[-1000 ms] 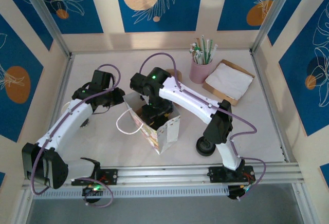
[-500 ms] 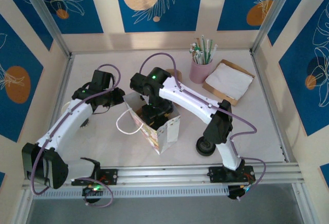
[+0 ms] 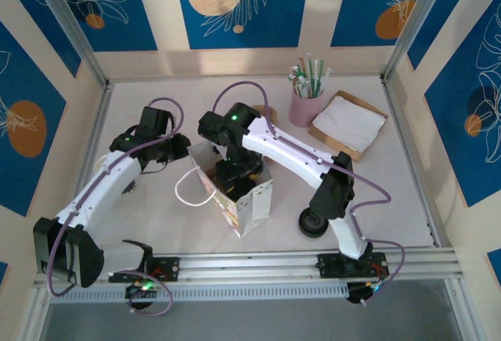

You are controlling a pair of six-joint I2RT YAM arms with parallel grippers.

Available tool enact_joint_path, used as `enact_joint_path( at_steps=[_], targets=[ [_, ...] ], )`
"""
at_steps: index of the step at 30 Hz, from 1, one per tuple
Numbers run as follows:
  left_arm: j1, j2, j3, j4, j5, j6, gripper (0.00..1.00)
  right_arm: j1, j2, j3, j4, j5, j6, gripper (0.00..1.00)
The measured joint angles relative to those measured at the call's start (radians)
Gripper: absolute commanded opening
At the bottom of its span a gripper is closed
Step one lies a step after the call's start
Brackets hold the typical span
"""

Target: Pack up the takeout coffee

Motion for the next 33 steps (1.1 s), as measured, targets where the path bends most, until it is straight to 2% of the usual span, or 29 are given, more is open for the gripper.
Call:
enact_joint_path(
  at_steps=[33],
  targets=[
    [0.000,0.000,0.000,0.003,0.001,0.000,0.26,-0.006,-0.003,-0.053,-0.004,-0.072,-0.010,0.54]
  ],
)
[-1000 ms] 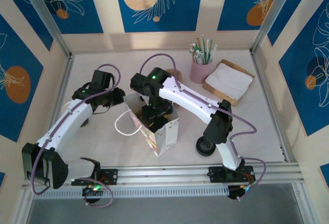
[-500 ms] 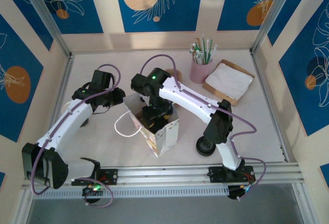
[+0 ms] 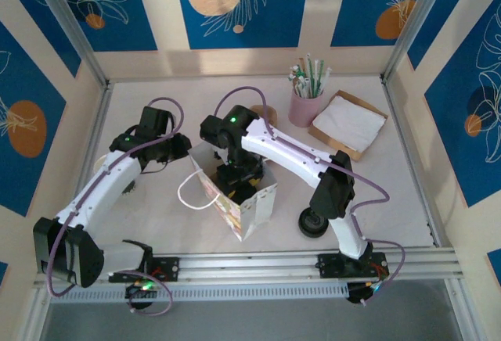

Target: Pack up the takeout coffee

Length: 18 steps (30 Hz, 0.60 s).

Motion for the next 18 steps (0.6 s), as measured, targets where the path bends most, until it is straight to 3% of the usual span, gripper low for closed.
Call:
enact_joint_path(
  at_steps=[18],
  targets=[
    [0.000,0.000,-0.006,0.003,0.000,0.000,0.26,0.000,0.000,0.000,0.000,-0.008,-0.006,0.54]
  ],
)
